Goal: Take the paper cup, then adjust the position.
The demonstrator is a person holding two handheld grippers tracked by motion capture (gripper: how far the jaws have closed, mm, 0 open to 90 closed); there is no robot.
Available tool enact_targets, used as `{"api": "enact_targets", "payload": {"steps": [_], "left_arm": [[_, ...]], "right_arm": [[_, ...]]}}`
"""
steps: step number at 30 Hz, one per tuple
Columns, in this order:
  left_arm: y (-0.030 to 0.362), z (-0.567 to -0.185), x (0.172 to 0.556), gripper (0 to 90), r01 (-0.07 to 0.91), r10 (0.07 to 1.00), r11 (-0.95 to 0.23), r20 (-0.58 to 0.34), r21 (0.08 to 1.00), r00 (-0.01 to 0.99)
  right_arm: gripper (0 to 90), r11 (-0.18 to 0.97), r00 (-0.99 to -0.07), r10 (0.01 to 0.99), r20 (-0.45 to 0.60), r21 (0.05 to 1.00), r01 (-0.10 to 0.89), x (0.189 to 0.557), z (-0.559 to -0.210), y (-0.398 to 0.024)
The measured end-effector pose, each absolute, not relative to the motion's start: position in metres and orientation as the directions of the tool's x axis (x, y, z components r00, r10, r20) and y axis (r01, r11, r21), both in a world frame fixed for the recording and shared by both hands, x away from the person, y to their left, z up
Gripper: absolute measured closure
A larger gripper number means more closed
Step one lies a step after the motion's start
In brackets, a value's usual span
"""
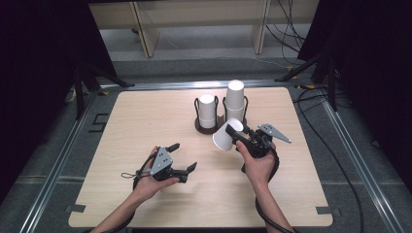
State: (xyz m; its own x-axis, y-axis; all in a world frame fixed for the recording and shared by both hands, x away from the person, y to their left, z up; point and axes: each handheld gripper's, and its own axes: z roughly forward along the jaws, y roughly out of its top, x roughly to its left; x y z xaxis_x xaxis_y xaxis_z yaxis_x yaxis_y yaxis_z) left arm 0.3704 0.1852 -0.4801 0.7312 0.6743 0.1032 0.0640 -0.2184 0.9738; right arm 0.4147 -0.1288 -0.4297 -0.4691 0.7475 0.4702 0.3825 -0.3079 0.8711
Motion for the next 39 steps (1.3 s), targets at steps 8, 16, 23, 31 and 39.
{"api": "enact_targets", "payload": {"steps": [8, 16, 23, 31, 39], "left_arm": [[0.189, -0.479, 0.369, 6.9, 0.074, 0.683, -0.224, 0.102, 0.972, 0.723], [0.191, -0.478, 0.369, 6.6, 0.068, 0.685, -0.222, 0.106, 0.973, 0.721], [0.182, -0.477, 0.373, 3.5, 0.045, 0.667, -0.208, 0.108, 0.977, 0.737], [0.168, -0.477, 0.386, 0.0, 0.034, 0.657, -0.215, 0.118, 0.976, 0.744], [0.15, -0.473, 0.395, 0.0, 0.01, 0.63, -0.226, 0.139, 0.974, 0.764]], "right_arm": [[35.8, -0.353, -0.44, 0.714, 0.544, 0.823, 0.445, 0.42, -0.436, -0.133], [35.8, -0.362, -0.441, 0.711, 0.548, 0.822, 0.439, 0.422, -0.436, -0.134], [35.8, -0.367, -0.435, 0.702, 0.563, 0.81, 0.456, 0.423, -0.438, -0.135], [35.8, -0.383, -0.419, 0.697, 0.582, 0.796, 0.469, 0.424, -0.442, -0.142], [35.8, -0.41, -0.401, 0.683, 0.611, 0.775, 0.481, 0.424, -0.441, -0.14]]}}
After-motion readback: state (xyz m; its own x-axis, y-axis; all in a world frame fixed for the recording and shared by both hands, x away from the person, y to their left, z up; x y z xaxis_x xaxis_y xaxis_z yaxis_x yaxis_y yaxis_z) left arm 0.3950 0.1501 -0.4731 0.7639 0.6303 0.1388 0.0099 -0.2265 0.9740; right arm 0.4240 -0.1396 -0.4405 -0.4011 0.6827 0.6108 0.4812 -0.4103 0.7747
